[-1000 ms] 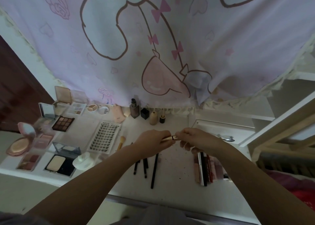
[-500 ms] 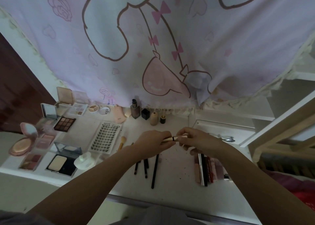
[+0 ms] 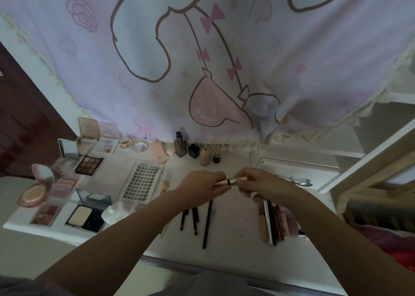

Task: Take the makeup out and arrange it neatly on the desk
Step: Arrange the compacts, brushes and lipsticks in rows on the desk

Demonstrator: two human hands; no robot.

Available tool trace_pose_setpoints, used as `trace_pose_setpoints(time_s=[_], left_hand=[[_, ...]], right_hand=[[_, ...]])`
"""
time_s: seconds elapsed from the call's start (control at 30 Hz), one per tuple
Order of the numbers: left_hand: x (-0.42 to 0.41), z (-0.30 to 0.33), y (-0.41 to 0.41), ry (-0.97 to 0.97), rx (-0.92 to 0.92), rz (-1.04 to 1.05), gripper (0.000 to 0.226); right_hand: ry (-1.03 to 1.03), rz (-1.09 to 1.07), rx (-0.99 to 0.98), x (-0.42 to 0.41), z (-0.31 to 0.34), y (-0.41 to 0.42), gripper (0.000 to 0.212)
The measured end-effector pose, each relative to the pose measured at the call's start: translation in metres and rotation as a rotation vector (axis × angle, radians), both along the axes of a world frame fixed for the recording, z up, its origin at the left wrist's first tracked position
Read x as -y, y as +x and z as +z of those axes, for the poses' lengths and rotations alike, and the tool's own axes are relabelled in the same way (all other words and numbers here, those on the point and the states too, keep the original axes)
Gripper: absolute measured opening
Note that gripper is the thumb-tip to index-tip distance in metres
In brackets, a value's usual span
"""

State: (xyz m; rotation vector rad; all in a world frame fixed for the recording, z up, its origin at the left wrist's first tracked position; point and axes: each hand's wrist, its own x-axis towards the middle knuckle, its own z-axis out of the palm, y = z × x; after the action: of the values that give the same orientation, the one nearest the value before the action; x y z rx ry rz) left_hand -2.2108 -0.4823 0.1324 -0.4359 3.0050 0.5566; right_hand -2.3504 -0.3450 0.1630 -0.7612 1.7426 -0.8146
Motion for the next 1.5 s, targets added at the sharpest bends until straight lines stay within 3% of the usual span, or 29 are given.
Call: trace_pose_setpoints(time_s=[0.17, 0.33, 0.53, 0.67, 0.77, 0.9, 1.0, 1.13, 1.3, 1.4, 1.5], left_hand=[[0.000, -0.002, 0.001, 0.002, 0.027, -0.014, 0.029], [0.003, -0.005, 0.002, 0.041, 0.046, -0.007, 0.029], [0.008, -0.022, 0.009, 0.090, 0.159, 0.011, 0.028], [0.007, -0.026, 0.013, 0.124, 0.204, -0.058, 0.023], [0.020, -0.028, 0.024, 0.118, 0.274, 0.035, 0.020], [0.008, -0.033, 0.007, 0.517, 0.144, 0.320, 0.018], [-0.014, -0.051, -0.014, 0.750, 0.188, 0.495, 0.020], [-0.022, -0.084, -0.029, 0.574, 0.299, 0.516, 0.030], [-0.024, -0.095, -0.037, 0.318, 0.418, 0.406, 0.038], [-0.022, -0.100, -0.037, 0.103, 0.450, 0.367, 0.043], [-0.012, -0.106, -0.033, 0.005, 0.470, 0.336, 0.043]], right_hand=[[0.050, -0.065, 0.107, 0.001, 0.001, 0.001, 0.035], [-0.005, -0.032, 0.030, -0.003, 0.001, -0.008, 0.015], [0.058, -0.004, -0.114, -0.023, -0.006, -0.024, 0.006], [0.093, 0.020, -0.145, -0.037, -0.017, -0.026, 0.006], [0.127, -0.063, -0.155, -0.053, -0.025, -0.035, 0.011], [0.108, -0.286, 0.007, -0.051, -0.050, -0.028, 0.013], [0.138, -0.390, 0.064, -0.038, -0.079, -0.007, 0.021], [0.208, -0.463, 0.040, -0.030, -0.102, 0.020, 0.018], [0.406, -0.207, -0.276, -0.019, -0.131, 0.049, 0.027], [0.466, -0.122, -0.393, -0.008, -0.133, 0.062, 0.029], [0.523, -0.077, -0.483, 0.009, -0.133, 0.071, 0.031]])
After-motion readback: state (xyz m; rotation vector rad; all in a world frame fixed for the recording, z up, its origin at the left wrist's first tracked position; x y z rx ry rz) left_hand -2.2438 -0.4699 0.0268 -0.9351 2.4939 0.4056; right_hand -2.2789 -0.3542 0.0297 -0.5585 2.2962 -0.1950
